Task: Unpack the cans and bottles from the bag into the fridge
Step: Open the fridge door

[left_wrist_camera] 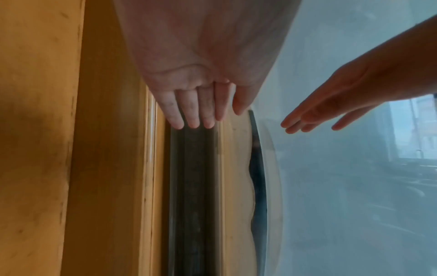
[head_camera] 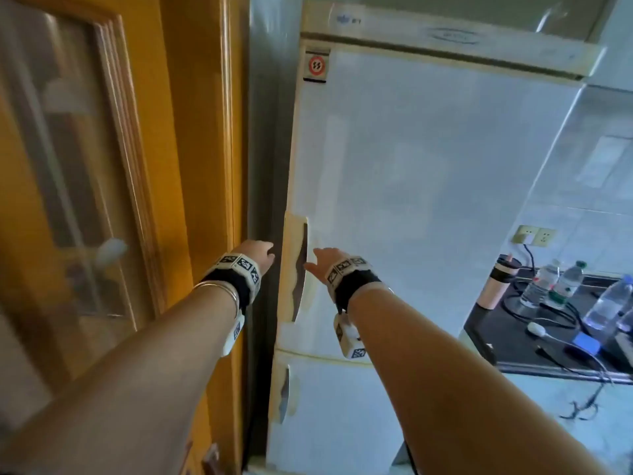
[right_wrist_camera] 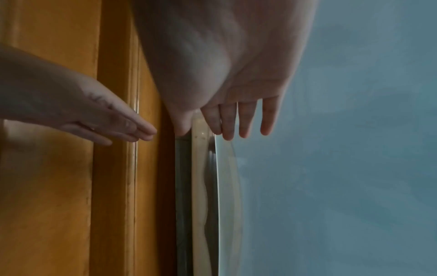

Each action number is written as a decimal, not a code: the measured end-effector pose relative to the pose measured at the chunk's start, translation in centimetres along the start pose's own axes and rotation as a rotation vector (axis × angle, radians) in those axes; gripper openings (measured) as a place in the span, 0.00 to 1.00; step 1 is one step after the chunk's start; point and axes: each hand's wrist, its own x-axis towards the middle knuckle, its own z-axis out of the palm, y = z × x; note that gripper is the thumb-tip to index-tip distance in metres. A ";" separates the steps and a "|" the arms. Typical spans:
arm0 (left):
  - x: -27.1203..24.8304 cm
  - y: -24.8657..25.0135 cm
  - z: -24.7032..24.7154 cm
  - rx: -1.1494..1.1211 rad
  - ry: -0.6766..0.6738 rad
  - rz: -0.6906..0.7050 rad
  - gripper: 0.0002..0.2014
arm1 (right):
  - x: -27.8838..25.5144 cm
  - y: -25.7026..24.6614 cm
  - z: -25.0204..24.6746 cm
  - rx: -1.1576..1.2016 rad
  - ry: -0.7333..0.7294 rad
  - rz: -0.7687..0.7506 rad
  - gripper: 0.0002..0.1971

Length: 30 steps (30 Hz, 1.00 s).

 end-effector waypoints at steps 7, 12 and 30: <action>2.7 -1.8 2.5 -0.049 -0.047 -0.140 0.23 | 4.5 0.0 3.6 0.287 -0.013 0.051 0.20; 3.7 -3.3 3.2 -0.066 -0.067 -0.184 0.22 | 6.7 -0.6 4.8 0.517 0.009 0.145 0.17; 4.7 -4.6 4.8 -0.010 -0.134 -0.086 0.26 | 6.8 -1.5 5.7 0.432 0.164 0.142 0.15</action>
